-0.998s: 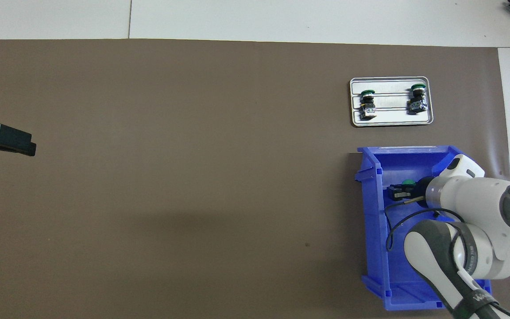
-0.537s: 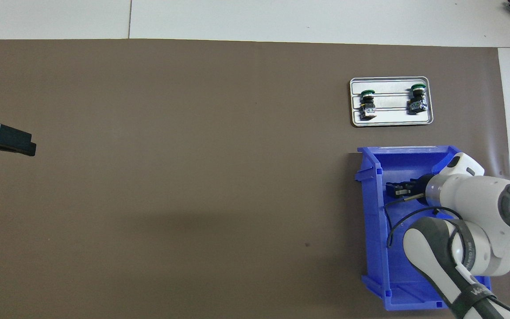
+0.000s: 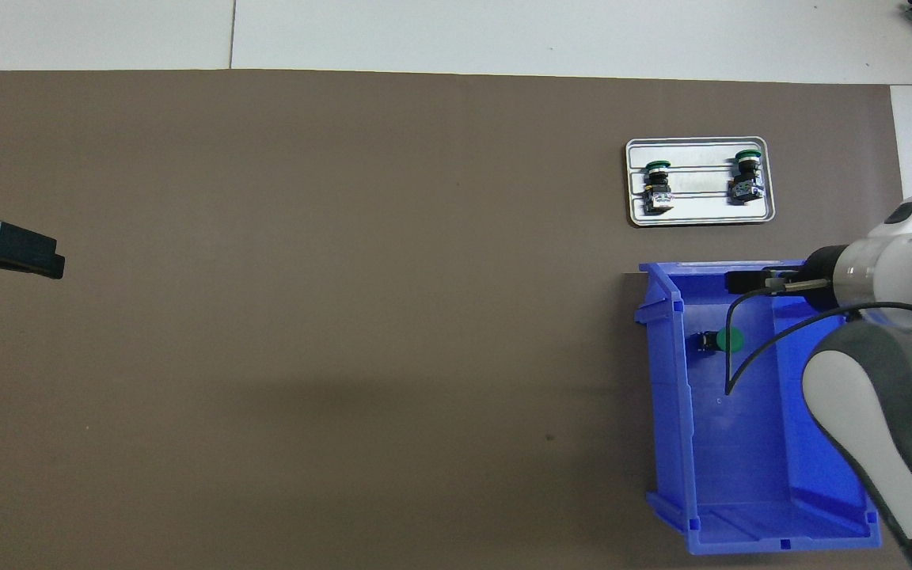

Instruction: Place and press button with both arms

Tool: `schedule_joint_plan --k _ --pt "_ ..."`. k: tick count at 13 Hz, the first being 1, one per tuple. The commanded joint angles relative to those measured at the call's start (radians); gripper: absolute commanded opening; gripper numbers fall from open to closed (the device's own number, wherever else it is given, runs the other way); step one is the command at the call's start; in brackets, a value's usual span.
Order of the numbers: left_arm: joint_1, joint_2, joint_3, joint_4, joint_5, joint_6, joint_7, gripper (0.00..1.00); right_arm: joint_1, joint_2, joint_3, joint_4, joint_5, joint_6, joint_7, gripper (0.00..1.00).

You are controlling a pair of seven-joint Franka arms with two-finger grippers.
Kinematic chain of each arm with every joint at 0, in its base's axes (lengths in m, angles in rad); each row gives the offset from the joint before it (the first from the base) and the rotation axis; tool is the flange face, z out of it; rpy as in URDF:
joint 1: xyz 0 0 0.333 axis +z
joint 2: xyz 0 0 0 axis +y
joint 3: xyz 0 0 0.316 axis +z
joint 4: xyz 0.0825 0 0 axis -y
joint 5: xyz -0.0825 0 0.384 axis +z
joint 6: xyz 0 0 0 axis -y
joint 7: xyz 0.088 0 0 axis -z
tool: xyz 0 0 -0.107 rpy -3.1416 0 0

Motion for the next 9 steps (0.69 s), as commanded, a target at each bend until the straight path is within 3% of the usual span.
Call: schedule_joint_plan --k 1,7,9 --pt "0.004 -0.014 -0.003 -0.014 0.005 -0.007 0.014 1.00 -0.033 0.015 0.006 0.130 0.007 -0.100 0.036 1.00" --pt "0.004 -0.014 -0.003 -0.014 0.005 -0.005 0.014 1.00 -0.053 0.093 0.006 0.556 -0.106 -0.532 0.101 1.00" --pt "0.005 -0.014 -0.003 -0.014 0.005 -0.005 0.014 1.00 -0.070 0.095 0.007 0.636 -0.108 -0.657 0.099 1.00"
